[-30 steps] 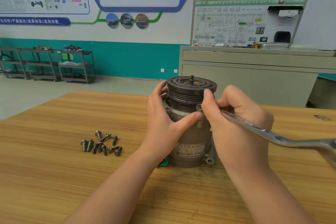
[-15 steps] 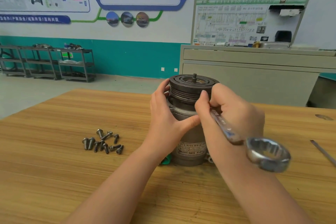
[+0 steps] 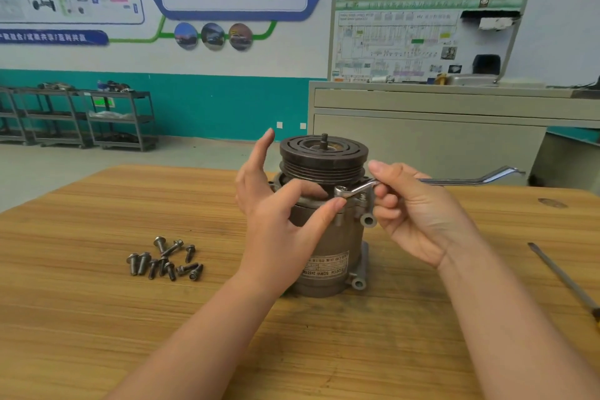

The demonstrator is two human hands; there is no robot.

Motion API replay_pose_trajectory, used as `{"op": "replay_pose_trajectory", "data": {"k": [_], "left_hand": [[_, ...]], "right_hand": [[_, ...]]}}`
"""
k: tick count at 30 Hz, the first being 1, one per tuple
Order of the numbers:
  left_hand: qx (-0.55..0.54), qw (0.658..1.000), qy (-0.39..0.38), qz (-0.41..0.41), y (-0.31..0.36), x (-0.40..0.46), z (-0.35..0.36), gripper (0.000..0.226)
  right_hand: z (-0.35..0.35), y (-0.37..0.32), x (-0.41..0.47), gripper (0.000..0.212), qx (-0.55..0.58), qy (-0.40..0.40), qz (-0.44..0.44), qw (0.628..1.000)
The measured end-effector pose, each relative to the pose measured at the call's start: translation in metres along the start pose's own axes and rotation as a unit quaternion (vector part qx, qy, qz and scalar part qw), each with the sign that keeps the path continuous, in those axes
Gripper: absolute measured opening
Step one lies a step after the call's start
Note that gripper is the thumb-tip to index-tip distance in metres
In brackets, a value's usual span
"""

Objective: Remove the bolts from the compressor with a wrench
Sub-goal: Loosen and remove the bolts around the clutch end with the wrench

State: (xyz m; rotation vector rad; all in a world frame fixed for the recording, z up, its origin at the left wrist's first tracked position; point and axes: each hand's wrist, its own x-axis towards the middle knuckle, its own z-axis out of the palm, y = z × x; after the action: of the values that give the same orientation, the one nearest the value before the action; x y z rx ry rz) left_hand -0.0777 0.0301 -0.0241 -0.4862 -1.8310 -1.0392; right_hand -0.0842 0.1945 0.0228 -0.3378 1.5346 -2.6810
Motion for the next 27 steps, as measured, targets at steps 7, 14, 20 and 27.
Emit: {"op": "replay_pose_trajectory", "data": {"k": [7, 14, 20, 27], "left_hand": [[-0.019, 0.998, -0.036, -0.044, 0.011, -0.001, 0.003, 0.016], [-0.017, 0.999, 0.009, -0.050, 0.017, -0.002, 0.009, 0.005], [-0.010, 0.997, -0.015, -0.079, 0.018, -0.003, 0.009, 0.021], [0.026, 0.998, -0.027, -0.049, 0.015, -0.004, 0.007, 0.024]], "right_hand": [[0.002, 0.002, -0.002, 0.029, -0.021, -0.008, -0.074, 0.997], [0.009, 0.005, -0.007, 0.023, 0.027, -0.041, -0.092, 0.995], [0.004, -0.001, -0.012, 0.034, 0.042, -0.001, -0.150, 0.988], [0.014, 0.009, -0.023, 0.043, -0.264, 0.107, -0.349, 0.893]]}}
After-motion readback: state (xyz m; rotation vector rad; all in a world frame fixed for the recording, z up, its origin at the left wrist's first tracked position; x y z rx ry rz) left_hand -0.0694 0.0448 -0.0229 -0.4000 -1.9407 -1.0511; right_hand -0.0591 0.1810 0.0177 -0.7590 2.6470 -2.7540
